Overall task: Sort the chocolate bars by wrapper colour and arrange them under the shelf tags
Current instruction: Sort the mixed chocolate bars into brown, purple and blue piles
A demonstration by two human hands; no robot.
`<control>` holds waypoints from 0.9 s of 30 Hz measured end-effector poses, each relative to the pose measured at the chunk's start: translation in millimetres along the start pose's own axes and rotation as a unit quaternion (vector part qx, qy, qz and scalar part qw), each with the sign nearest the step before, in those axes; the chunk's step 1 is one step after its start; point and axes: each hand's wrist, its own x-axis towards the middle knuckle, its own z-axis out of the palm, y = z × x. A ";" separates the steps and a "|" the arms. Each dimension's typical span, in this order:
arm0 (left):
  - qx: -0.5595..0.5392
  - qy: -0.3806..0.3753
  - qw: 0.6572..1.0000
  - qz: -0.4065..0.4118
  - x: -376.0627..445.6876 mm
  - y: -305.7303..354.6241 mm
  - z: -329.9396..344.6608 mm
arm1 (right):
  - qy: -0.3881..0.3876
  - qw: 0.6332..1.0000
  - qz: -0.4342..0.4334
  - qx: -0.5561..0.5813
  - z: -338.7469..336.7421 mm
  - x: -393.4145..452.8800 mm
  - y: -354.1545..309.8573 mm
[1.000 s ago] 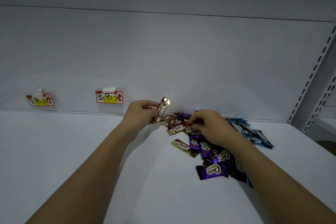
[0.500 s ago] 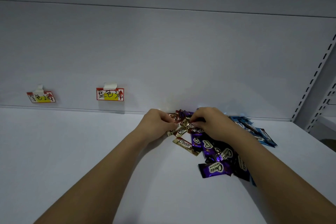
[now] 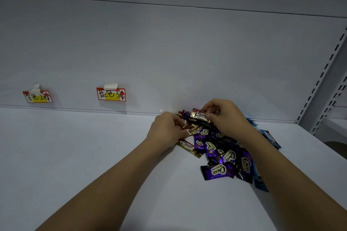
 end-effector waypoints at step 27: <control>-0.209 0.051 0.975 -0.051 7.9 -23.5 -48.3 | -0.237 0.961 0.001 -0.142 8.8 -40.2 -47.4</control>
